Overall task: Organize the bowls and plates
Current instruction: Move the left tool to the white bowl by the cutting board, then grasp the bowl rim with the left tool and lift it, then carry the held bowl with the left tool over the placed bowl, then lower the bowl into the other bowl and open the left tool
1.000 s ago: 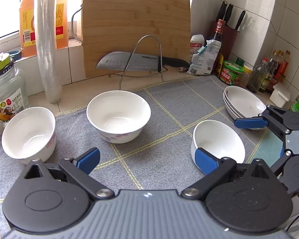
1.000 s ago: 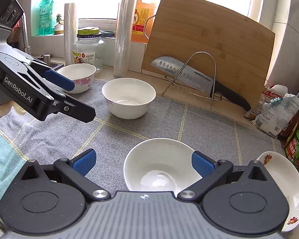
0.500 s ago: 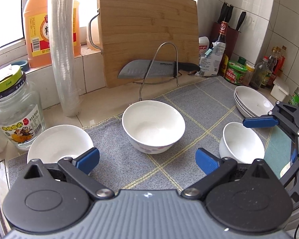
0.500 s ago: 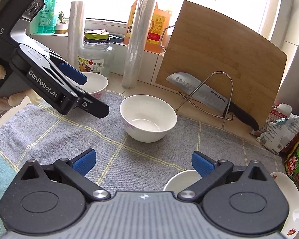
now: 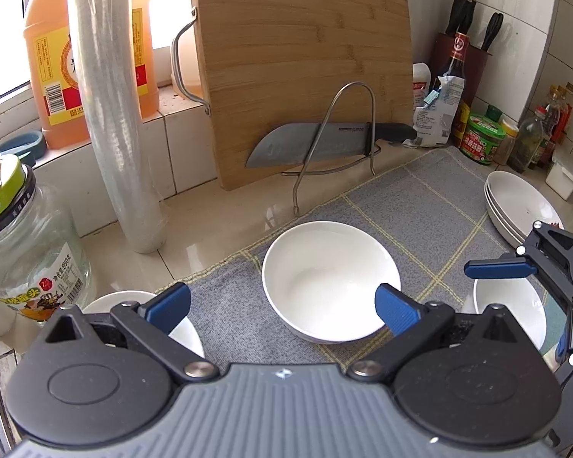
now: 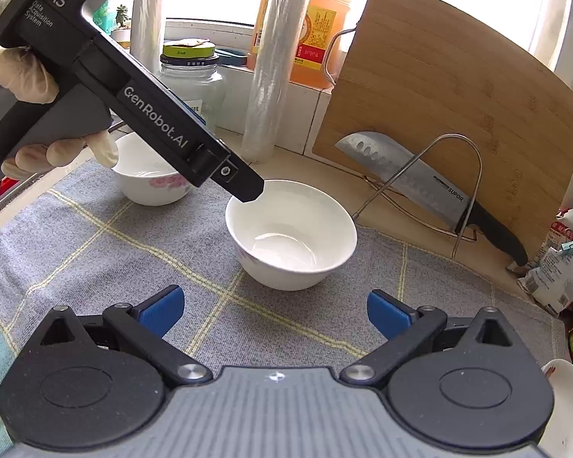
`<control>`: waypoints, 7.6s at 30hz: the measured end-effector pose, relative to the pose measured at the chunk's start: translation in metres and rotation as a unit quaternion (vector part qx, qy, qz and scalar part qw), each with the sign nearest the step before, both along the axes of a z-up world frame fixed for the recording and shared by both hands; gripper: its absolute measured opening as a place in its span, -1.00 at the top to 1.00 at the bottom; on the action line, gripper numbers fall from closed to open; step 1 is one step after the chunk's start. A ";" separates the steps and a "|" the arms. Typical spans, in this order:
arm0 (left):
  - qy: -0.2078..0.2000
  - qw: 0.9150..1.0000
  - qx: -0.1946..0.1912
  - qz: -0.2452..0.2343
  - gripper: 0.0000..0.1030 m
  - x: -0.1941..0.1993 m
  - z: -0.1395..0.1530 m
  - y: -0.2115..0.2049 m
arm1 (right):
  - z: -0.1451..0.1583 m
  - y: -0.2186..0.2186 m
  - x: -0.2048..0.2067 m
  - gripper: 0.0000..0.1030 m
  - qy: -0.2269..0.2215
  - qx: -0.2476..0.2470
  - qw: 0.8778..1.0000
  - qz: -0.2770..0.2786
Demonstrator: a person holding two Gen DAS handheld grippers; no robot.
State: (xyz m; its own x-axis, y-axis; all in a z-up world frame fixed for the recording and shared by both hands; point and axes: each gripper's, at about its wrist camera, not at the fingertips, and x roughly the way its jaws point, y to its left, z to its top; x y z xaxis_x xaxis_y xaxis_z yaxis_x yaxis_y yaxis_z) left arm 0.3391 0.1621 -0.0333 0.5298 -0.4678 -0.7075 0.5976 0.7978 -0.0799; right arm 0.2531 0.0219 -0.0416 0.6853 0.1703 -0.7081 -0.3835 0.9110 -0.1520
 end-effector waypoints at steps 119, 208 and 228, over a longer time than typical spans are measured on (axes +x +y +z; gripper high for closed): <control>0.106 0.985 0.010 -0.138 -0.50 0.018 0.004 -0.057 | -0.008 -0.009 0.017 -0.70 0.025 0.008 1.000 -0.014; 0.088 0.956 0.015 -0.278 -0.55 -0.050 -0.005 -0.165 | -0.002 -0.083 -0.077 -1.00 0.012 0.031 0.985 -0.166; 0.031 0.982 -0.039 -0.183 -0.68 -0.067 0.008 -0.089 | -0.003 -0.064 -0.095 -1.00 0.009 0.063 0.987 -0.146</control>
